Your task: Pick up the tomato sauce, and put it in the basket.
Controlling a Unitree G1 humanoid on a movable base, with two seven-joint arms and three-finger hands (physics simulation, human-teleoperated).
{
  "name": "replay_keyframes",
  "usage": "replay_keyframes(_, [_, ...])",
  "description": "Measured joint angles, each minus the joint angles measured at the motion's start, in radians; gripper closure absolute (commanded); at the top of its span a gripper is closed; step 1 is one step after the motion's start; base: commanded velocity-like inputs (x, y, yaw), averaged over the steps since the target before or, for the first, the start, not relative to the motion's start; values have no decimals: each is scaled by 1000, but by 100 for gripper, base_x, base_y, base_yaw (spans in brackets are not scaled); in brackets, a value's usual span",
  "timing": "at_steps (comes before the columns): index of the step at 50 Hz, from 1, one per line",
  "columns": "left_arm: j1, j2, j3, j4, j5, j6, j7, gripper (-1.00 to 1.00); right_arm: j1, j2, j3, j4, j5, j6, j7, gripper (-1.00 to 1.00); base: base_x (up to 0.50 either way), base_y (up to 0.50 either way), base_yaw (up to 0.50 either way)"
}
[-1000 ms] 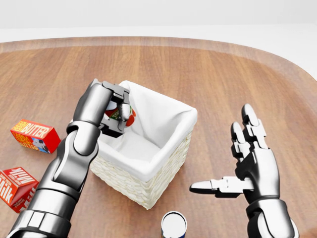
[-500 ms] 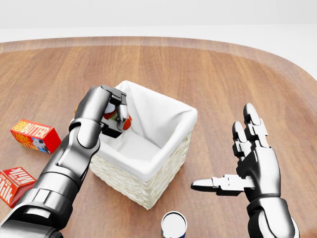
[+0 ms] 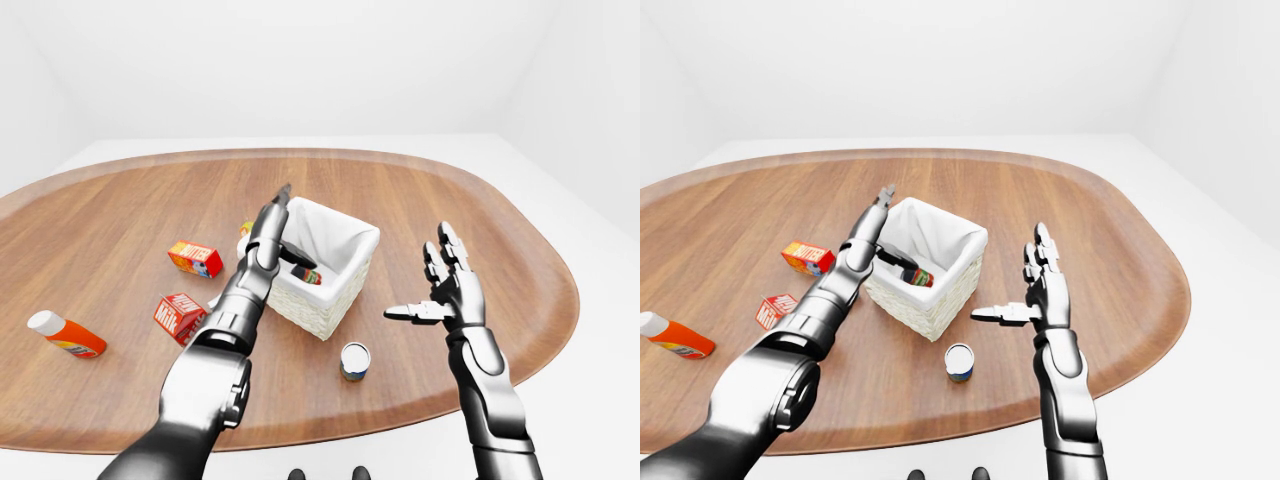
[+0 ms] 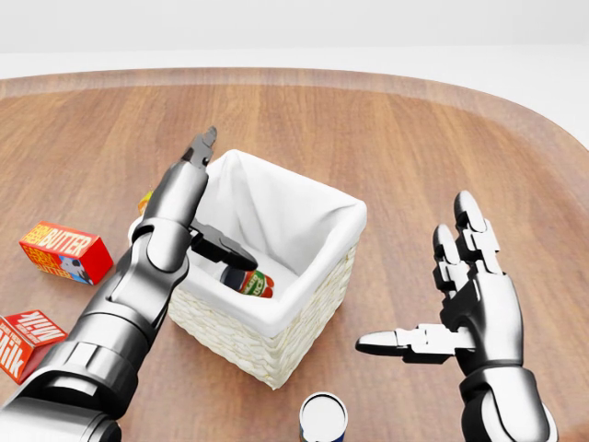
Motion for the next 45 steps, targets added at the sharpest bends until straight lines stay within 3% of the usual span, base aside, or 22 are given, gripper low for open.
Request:
replay_keyframes(13, [6, 1, 2, -31, -5, 0, -8, -100, 0, 0, -1, 0, 0, 0, 1, -100, 0, 0, 0])
replay_keyframes(25, [61, -1, 4, -230, -16, 6, -65, -100, -2, 0, 1, 9, -2, 0, 1, -100, 0, 0, 0])
replay_keyframes(33, [126, -7, 5, -450, -25, 69, -129, -100, -1, 1, 3, 12, -4, 0, 0, -100, 0, 0, 0])
replay_keyframes(42, [207, -14, 6, -711, -34, 168, -204, -100, -1, 2, 5, 16, -6, 0, 0, -100, 0, 0, 0])
replay_keyframes(45, [236, -15, 7, -794, -37, 175, -228, -100, -1, 2, 6, 20, -7, 0, 0, -100, 0, 0, 0])
